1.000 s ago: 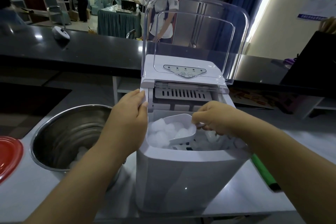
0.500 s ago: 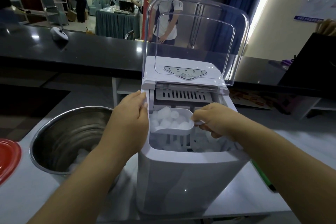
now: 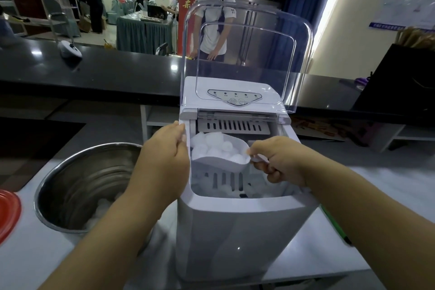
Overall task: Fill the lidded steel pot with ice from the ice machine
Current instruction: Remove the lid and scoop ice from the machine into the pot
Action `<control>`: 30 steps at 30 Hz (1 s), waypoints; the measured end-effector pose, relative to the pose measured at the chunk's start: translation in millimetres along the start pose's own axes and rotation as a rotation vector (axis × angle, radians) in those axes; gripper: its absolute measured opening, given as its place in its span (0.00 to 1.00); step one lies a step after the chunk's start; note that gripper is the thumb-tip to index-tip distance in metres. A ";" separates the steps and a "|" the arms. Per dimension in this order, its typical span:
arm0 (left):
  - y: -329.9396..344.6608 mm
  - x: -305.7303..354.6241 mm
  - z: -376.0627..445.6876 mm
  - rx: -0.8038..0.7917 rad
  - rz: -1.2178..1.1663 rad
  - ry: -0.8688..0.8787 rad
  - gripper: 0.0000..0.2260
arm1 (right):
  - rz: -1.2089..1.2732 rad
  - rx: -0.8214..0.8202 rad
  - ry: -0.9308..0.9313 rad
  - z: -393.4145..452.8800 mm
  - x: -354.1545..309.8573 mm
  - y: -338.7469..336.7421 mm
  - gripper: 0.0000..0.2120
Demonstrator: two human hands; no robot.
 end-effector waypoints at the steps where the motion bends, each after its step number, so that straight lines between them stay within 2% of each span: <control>1: -0.4 0.5 0.5 0.002 0.001 -0.001 0.16 | 0.020 0.005 -0.007 -0.1 -0.4 -1.6 0.13; 11: -7.7 -4.6 1.5 -0.018 -0.006 0.003 0.15 | 0.166 0.016 -0.067 -5.0 -1.9 -5.5 0.14; 21: -8.8 -8.6 2.5 -0.024 -0.020 0.025 0.15 | 0.143 0.087 -0.028 -16.6 -2.6 -9.1 0.10; 30: -9.4 -12.7 7.9 -0.015 -0.009 0.042 0.14 | 0.176 0.119 -0.118 -25.1 -9.3 -4.9 0.11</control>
Point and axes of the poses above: each hand's wrist, its own z-axis towards the middle knuckle, its own y-axis out of the palm, x = y × z, the point moved 1 cm from there along z, towards the middle knuckle, and after that the axes turned 14 degrees about z, right-handed, at the moved point
